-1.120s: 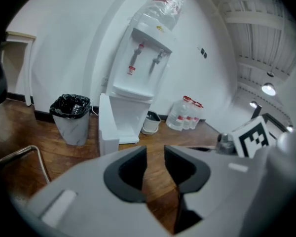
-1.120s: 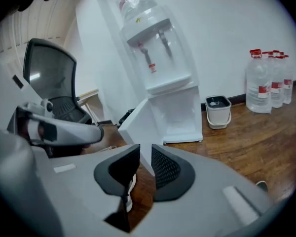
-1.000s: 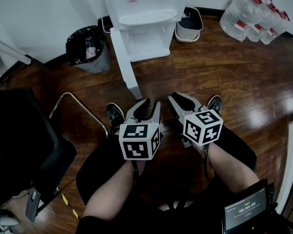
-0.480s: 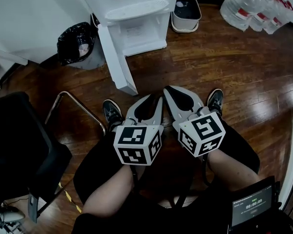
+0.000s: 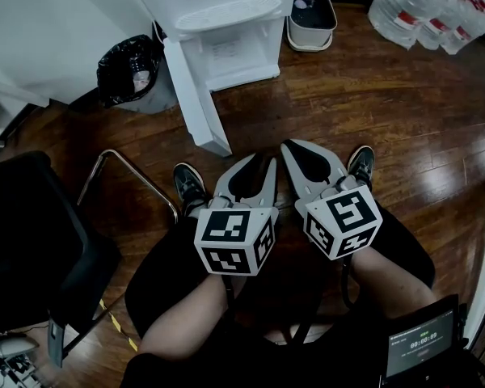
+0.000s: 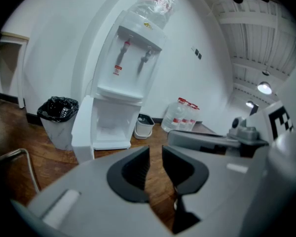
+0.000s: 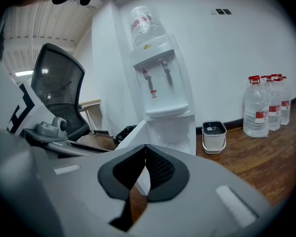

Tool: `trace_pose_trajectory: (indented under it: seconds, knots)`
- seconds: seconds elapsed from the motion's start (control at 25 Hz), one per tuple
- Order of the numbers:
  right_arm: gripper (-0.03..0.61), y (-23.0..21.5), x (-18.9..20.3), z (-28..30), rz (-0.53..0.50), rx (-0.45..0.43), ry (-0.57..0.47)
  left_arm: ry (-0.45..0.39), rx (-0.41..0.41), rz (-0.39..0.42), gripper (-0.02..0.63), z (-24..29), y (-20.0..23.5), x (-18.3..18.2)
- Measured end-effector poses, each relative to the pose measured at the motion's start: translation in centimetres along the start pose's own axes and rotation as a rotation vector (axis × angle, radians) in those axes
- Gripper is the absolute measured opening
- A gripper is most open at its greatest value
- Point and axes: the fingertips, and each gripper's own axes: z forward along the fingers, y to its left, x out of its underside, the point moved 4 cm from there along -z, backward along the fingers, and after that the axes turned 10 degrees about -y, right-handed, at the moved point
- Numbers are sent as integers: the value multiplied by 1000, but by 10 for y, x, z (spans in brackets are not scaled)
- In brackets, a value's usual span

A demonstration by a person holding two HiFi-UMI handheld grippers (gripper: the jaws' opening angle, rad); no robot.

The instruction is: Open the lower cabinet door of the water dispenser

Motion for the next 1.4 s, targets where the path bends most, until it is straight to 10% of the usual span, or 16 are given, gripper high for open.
trace_pose_trajectory:
  seconds: [0.52, 0.88, 1.4]
  knots:
    - [5, 6, 2, 5, 7, -27, 35, 16, -61, 62, 107, -1, 17, 5]
    - [5, -8, -39, 19, 14, -6, -27, 124, -287, 1, 106, 12, 110, 75]
    - [5, -51, -69, 91, 0, -20, -25, 357, -405, 99, 107, 35, 195, 120]
